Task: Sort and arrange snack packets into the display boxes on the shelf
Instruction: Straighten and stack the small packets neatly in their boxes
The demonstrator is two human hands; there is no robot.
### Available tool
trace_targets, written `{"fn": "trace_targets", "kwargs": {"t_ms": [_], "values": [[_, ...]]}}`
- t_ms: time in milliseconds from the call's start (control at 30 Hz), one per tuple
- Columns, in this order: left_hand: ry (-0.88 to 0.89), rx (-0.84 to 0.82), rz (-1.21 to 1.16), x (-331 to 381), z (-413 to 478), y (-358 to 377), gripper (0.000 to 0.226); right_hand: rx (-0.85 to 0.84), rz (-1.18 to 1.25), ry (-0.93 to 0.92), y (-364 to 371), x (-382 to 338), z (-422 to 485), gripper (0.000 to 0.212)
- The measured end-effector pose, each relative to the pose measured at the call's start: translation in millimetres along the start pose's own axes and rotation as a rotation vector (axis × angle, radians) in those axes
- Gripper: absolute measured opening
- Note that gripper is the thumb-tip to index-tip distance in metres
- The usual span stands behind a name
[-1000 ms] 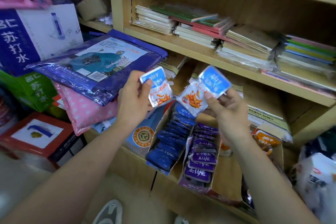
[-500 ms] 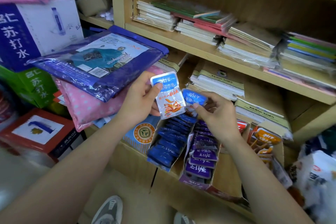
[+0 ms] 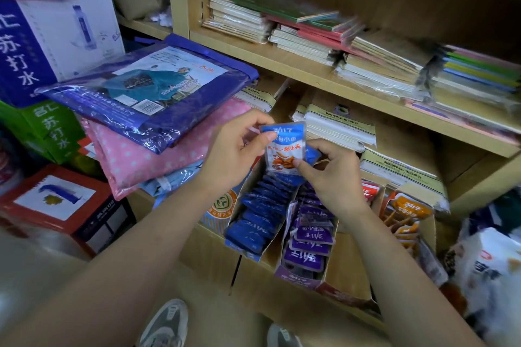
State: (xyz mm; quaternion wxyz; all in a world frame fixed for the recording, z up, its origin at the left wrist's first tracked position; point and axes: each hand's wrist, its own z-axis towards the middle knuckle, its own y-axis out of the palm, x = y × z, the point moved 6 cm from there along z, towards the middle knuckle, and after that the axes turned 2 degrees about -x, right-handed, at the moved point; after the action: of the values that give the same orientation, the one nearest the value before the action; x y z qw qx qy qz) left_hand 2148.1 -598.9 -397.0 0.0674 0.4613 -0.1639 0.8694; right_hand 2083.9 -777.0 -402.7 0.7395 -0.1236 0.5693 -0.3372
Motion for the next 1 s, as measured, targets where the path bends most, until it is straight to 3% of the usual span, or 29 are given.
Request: {"fn": "trace_targets", "kwargs": {"t_ms": [133, 500, 733, 867, 1000], "values": [[0.097, -0.005, 0.169, -11.5, 1.5, 1.6, 0.007, -0.030, -0.087, -0.044, 1.0, -0.1, -0.4, 0.041], [0.359, 0.074, 0.477, 6.0, -7.1, -4.5, 0.006, 0.054, 0.052, -0.063, -9.7, 3.8, -6.2, 0.024], [0.261, -0.050, 0.538, -16.6, -19.9, 12.2, 0.011, 0.052, 0.109, -0.072, -8.5, 5.0, -11.3, 0.023], [0.106, -0.101, 0.385, -26.9, -21.9, 7.0, 0.018, 0.059, 0.051, -0.118, -9.6, 4.9, -14.0, 0.017], [0.166, -0.165, 0.354, -21.4, -25.5, 3.3, 0.008, 0.033, -0.109, -0.166, -5.2, 5.5, -13.1, 0.013]]}}
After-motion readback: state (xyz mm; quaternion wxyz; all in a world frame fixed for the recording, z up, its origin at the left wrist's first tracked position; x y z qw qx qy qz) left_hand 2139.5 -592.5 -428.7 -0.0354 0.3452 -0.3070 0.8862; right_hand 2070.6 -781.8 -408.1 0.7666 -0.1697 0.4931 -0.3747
